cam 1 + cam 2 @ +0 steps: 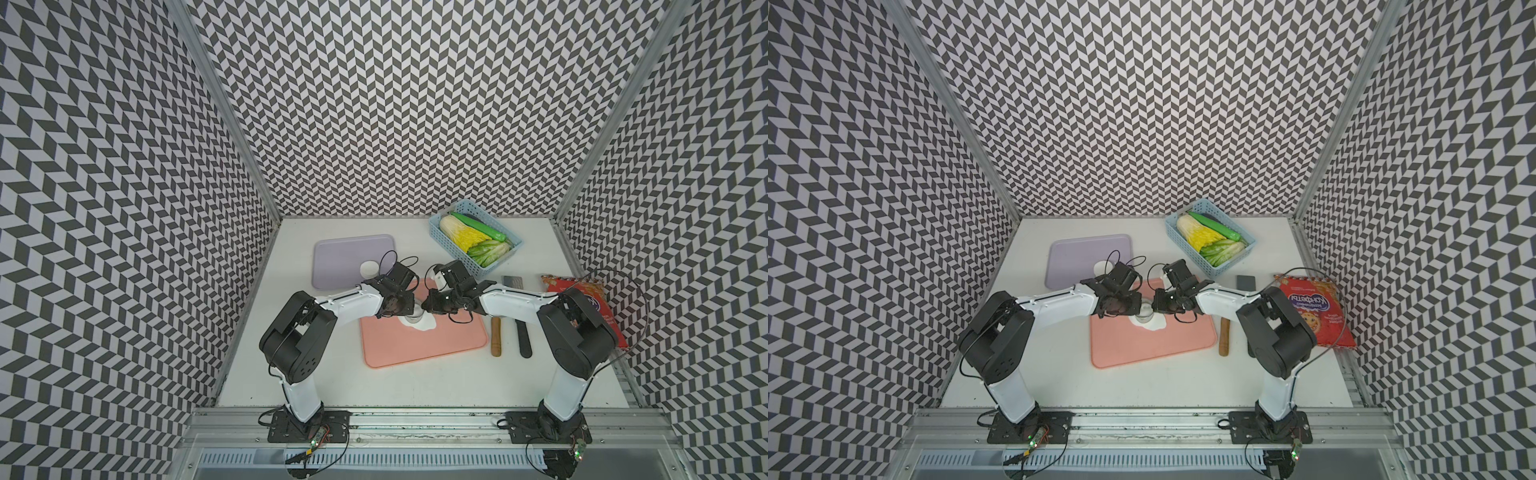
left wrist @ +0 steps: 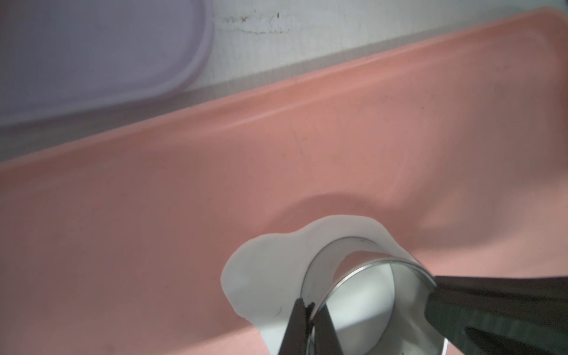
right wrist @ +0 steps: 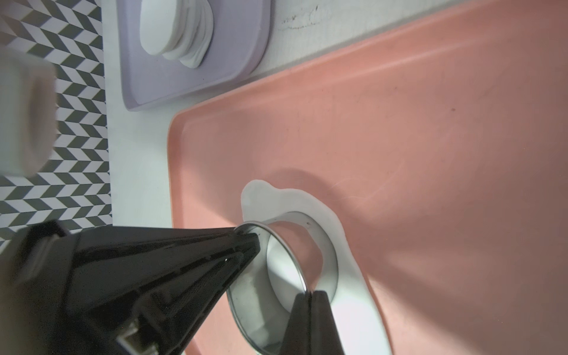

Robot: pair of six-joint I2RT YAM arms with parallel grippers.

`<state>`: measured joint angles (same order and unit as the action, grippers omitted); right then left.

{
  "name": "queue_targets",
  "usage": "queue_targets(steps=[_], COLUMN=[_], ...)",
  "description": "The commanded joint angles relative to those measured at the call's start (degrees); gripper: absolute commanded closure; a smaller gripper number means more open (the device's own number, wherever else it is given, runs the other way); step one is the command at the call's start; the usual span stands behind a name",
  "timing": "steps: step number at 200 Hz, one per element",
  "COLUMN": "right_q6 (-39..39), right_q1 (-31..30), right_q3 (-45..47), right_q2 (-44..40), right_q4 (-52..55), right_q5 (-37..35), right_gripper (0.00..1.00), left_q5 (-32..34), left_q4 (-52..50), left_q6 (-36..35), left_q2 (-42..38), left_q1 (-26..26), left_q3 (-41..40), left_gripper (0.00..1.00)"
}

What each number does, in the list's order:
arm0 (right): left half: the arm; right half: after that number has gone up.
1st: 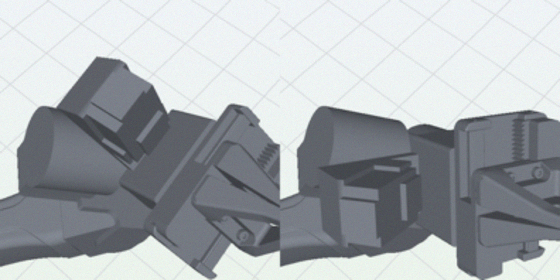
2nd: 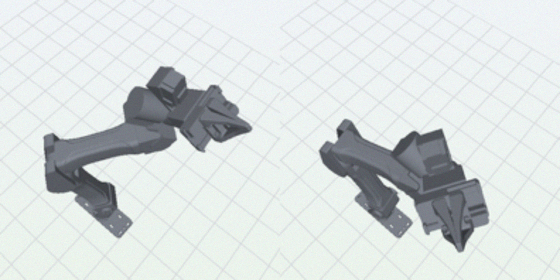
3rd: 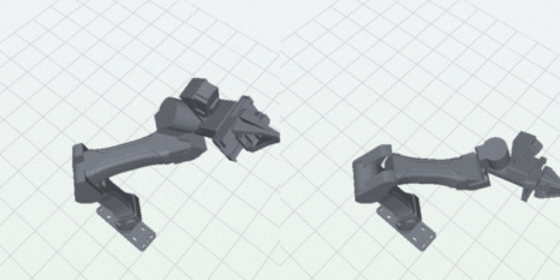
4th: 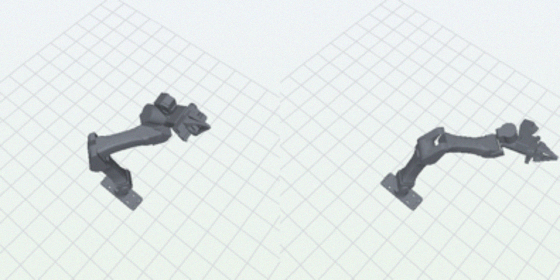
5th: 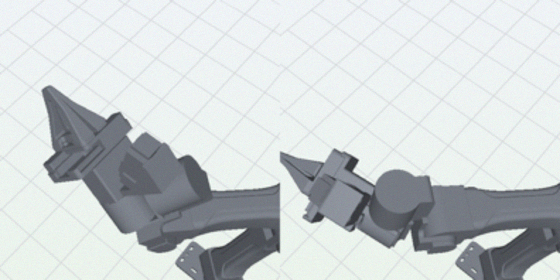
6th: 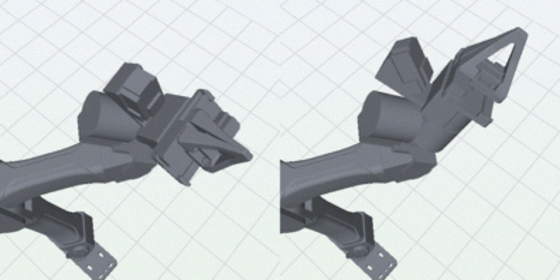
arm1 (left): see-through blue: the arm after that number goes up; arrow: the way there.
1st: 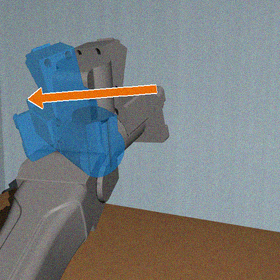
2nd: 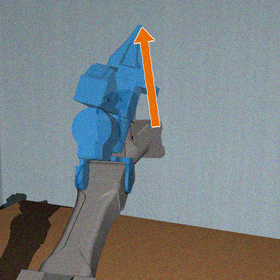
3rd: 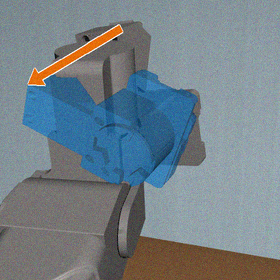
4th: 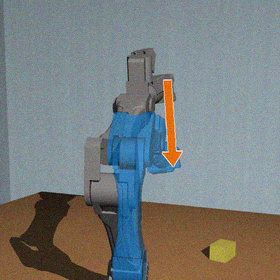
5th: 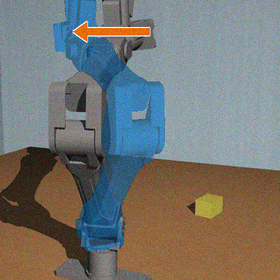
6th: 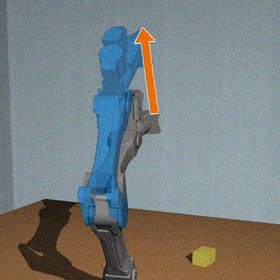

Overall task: Roll out the dumpling wrappers from the dough
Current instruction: Press the dumpling wrapper on the work surface.

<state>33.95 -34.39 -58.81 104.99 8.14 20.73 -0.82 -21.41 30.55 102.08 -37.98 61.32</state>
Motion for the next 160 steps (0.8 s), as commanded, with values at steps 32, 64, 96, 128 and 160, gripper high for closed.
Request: queue_targets(steps=[32, 64, 96, 128, 160], right_q6=[-0.6, -0.6, -1.5, -1.7, -1.4], right_q1=[1.1, 1.3, 1.3, 1.3, 1.3], right_q3=[6.9, 6.8, 4.9, 4.3, 4.8], right_q2=[8.4, 7.7, 6.5, 7.0, 8.7], right_q4=[2.6, 3.0, 5.2, 5.3, 4.4], right_q5=[-6.1, -6.2, -7.1, -6.8, -5.7], right_gripper=[1.00, 1.00, 1.00, 1.00, 1.00], left_q5=[-3.3, -3.6, -4.6, -4.9, -5.1], left_q4=[-2.7, -1.8, 0.1, 0.4, 0.1], left_q6=[-0.8, -0.4, 0.6, 0.7, 0.5], left_q2=[4.4, 4.5, 4.7, 5.4, 5.6], left_q1=[-0.3, 0.0, 1.1, 1.2, 1.4], left_q3=[-3.5, -5.1, -7.6, -8.1, -7.5], left_gripper=[1.00, 1.00, 1.00, 1.00, 1.00])
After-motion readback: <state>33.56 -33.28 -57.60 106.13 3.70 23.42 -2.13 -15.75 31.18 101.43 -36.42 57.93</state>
